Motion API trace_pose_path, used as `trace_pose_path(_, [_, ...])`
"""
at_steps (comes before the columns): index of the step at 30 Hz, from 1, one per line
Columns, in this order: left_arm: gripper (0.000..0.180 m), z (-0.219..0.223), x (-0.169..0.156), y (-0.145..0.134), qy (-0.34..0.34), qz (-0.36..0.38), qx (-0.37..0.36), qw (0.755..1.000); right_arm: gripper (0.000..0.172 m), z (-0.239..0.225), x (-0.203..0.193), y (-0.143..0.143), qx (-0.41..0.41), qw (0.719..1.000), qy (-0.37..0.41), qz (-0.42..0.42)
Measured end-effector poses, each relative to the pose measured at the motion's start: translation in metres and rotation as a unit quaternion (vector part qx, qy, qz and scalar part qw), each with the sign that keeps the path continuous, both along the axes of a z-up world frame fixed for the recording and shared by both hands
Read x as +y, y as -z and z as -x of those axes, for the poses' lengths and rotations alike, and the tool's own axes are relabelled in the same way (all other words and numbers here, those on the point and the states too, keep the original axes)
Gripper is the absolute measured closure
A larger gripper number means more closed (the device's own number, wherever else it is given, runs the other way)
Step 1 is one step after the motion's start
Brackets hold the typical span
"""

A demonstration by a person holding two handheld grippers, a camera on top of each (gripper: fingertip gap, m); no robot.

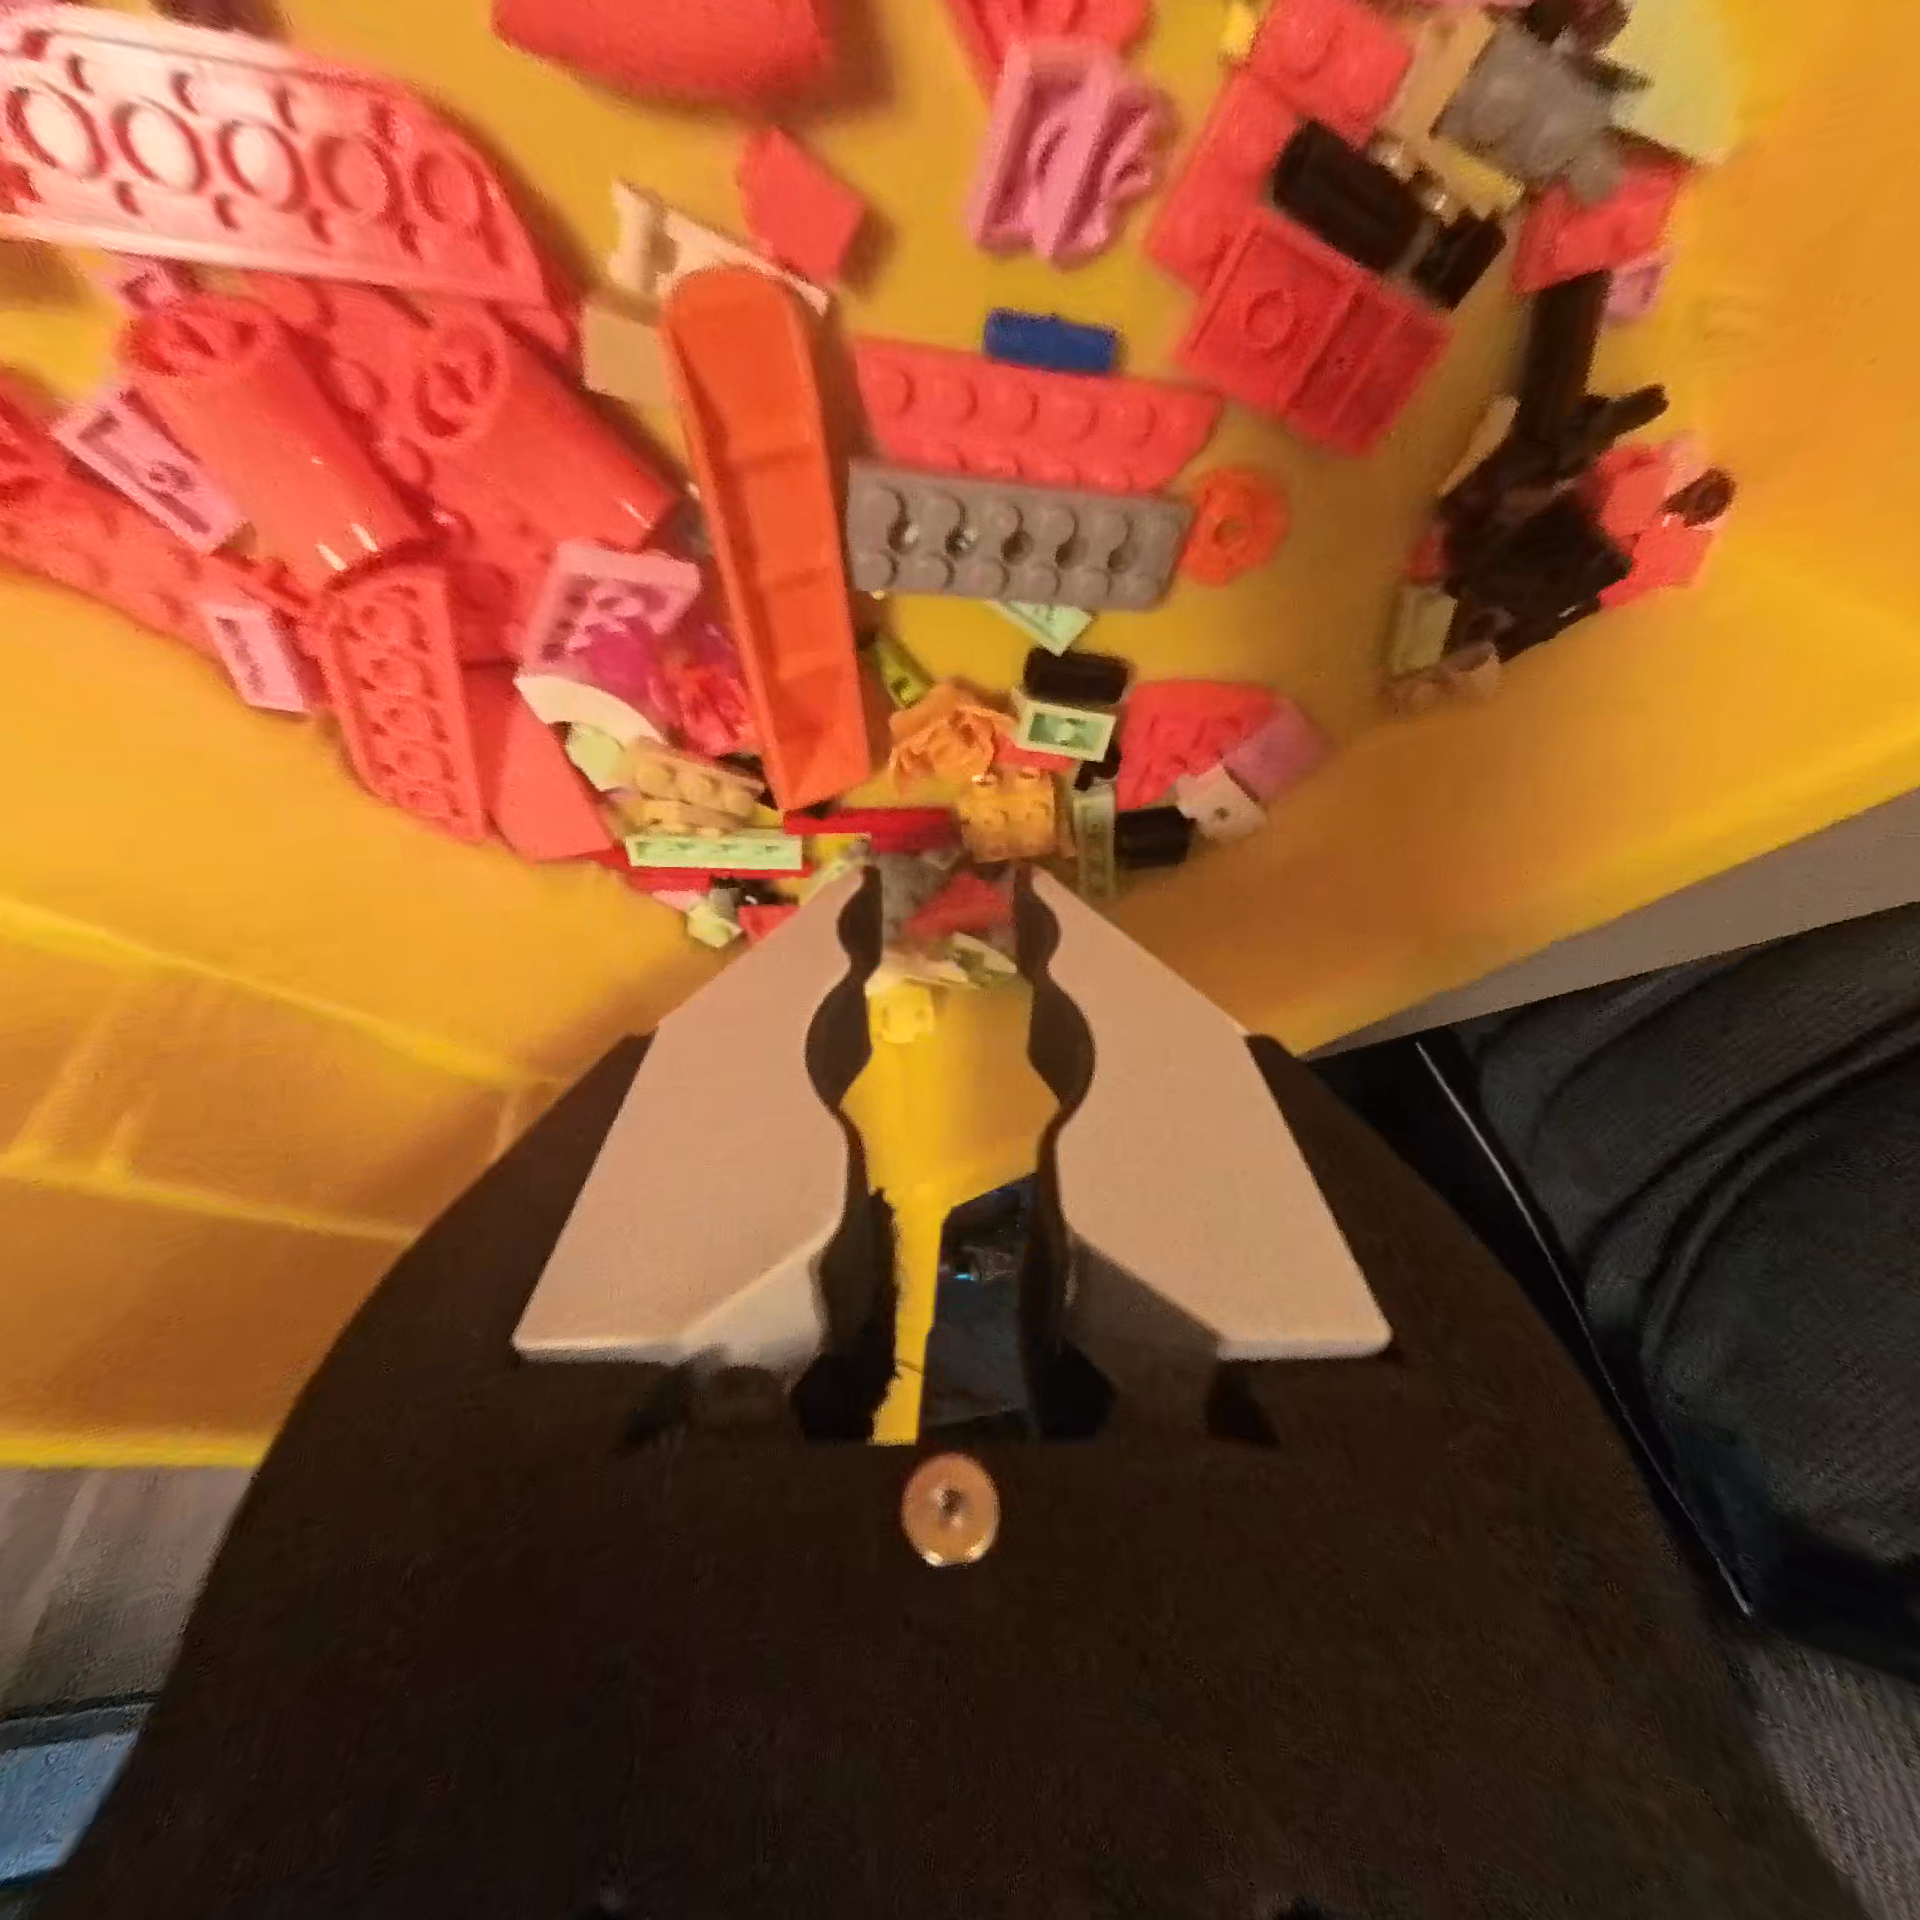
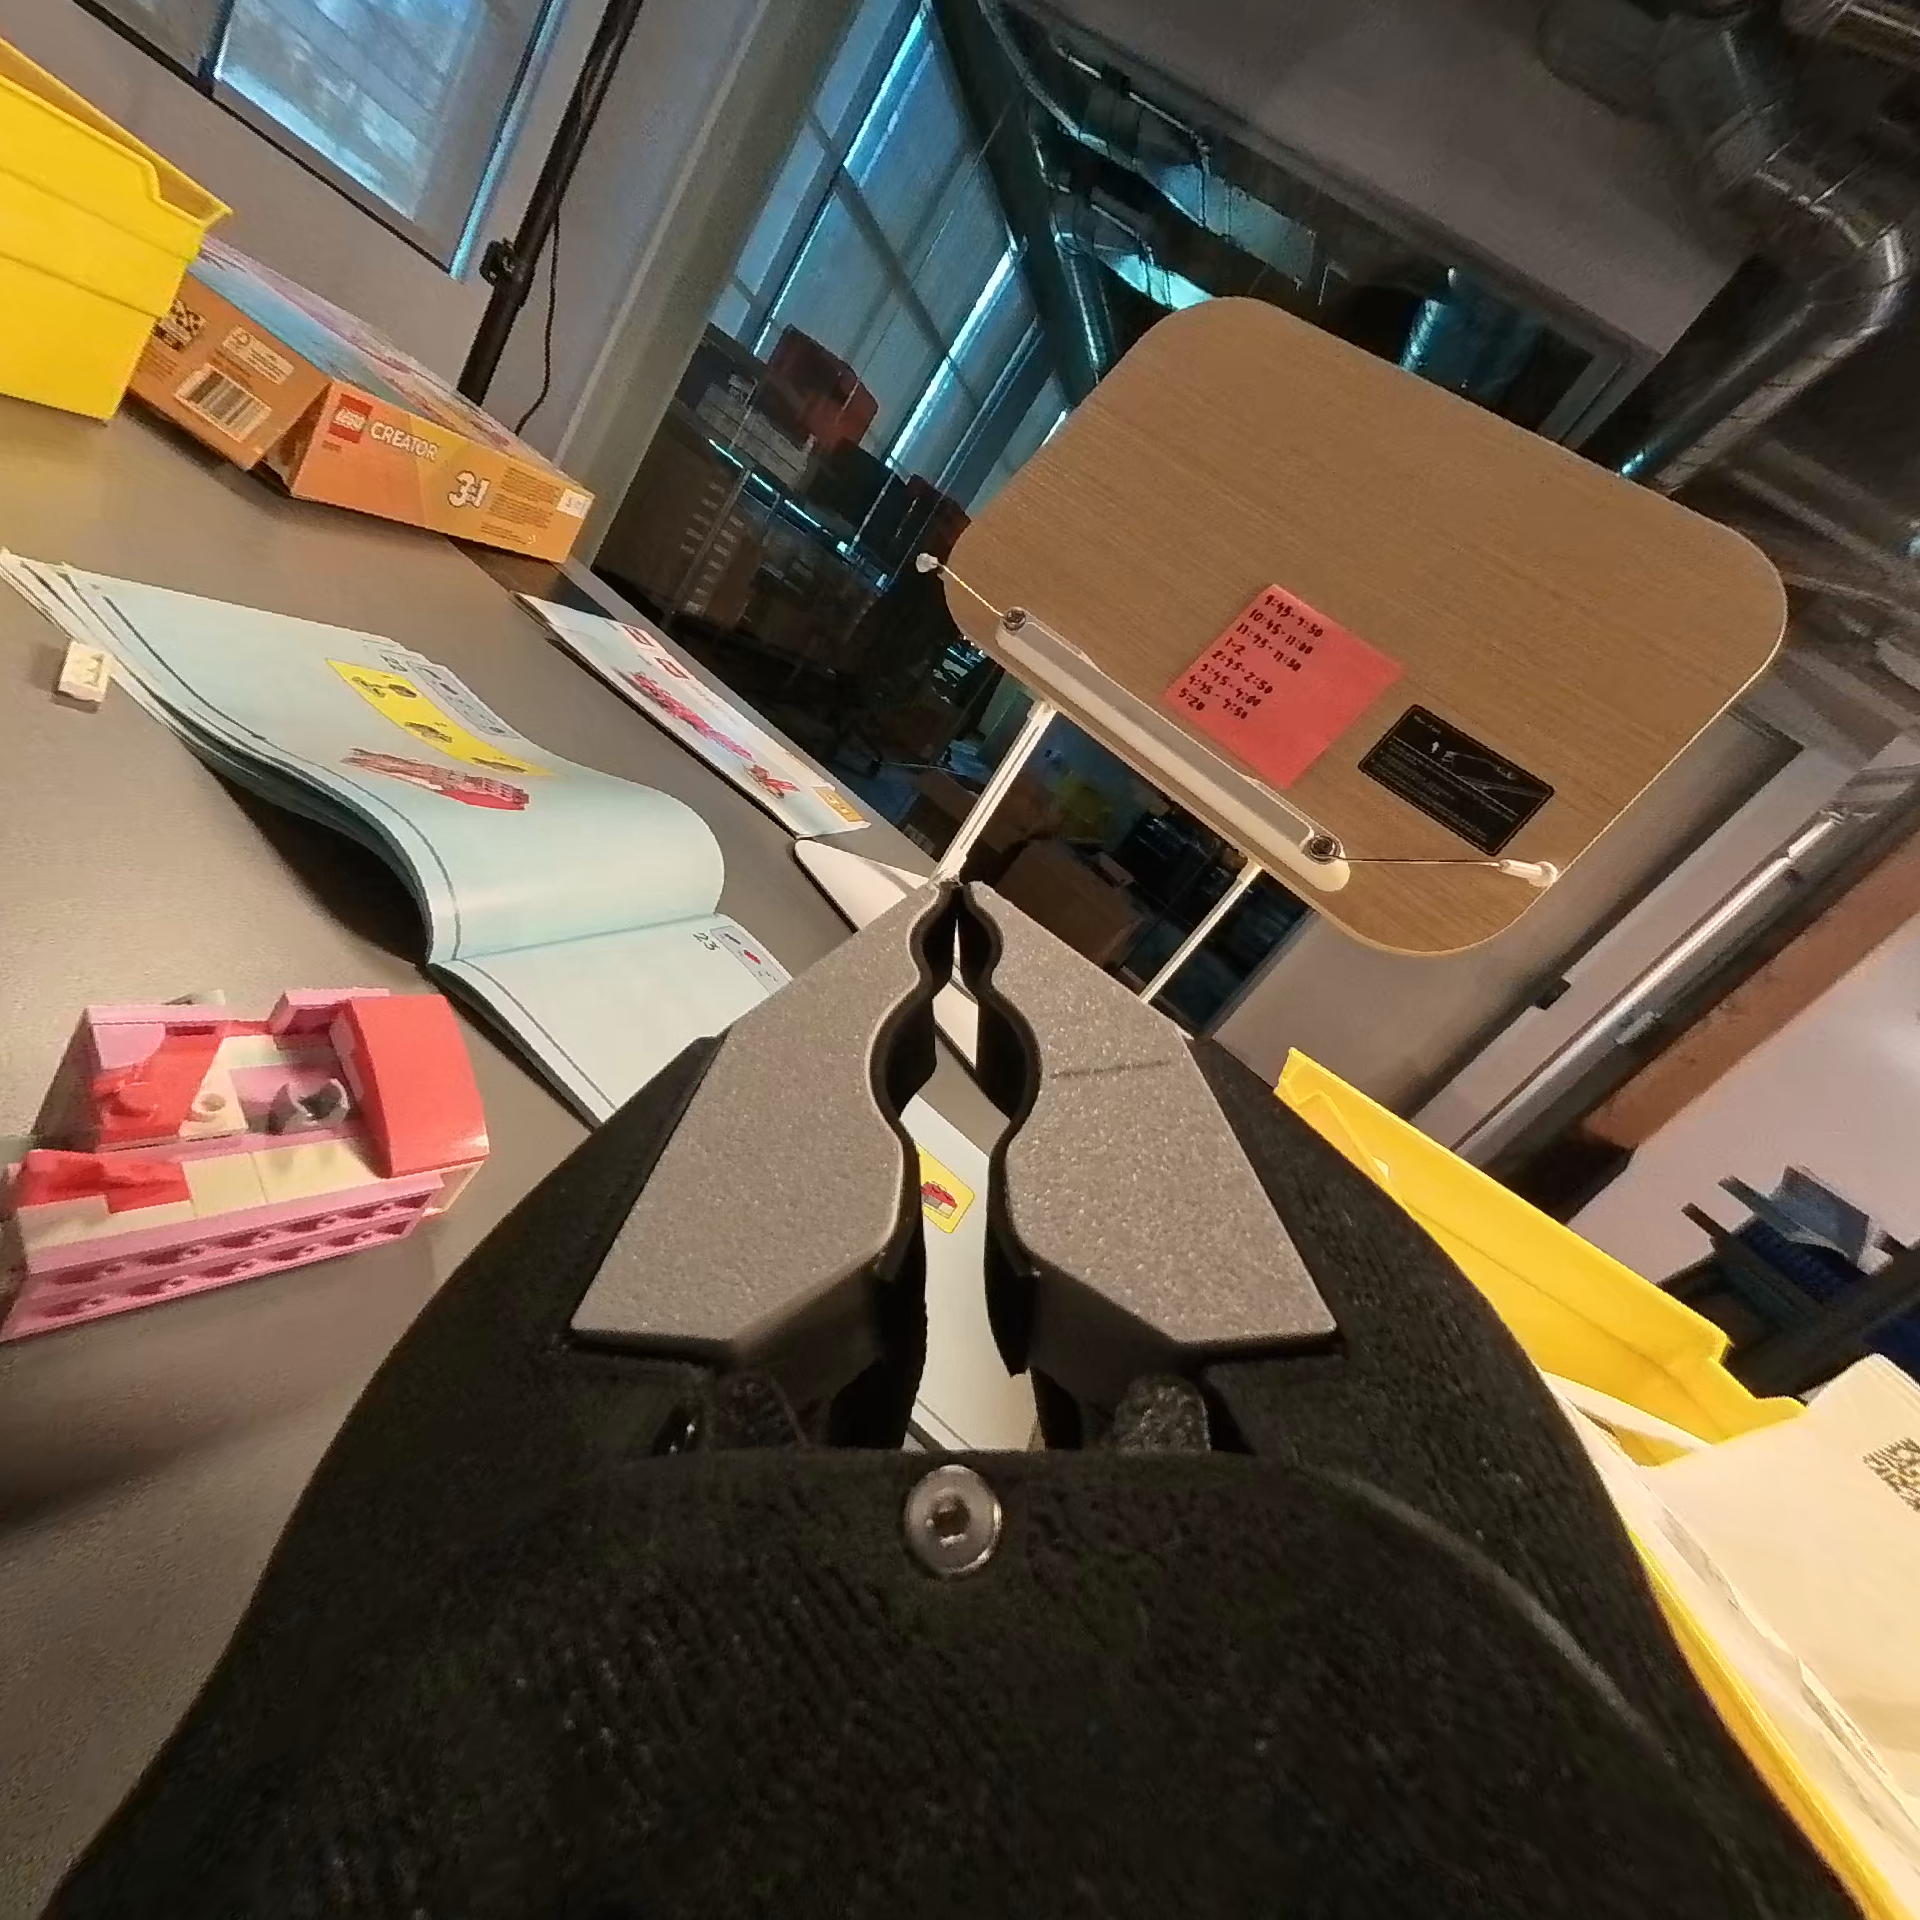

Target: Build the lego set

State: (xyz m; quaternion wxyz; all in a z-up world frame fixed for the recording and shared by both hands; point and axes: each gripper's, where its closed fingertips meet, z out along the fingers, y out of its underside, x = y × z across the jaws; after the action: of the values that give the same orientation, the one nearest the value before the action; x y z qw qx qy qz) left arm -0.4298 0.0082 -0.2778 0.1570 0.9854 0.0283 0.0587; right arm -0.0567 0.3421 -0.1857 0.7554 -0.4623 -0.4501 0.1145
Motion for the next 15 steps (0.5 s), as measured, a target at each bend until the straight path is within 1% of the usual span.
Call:
trace_pose_path(5, [0.157,-0.0007,-0.002,0.0079,-0.008,-0.006,0.0,1.0,0.172,0.0007,-0.001,0.0,-0.001,1.0,-0.003,-0.001])
trace_pose_path(15, [0.16,-0.0012,-0.0005,0.008,-0.018,-0.026,-0.007,0.999,0.172,-0.0011,-0.0015,-0.0023,0.004,1.0,0.0,-0.005])
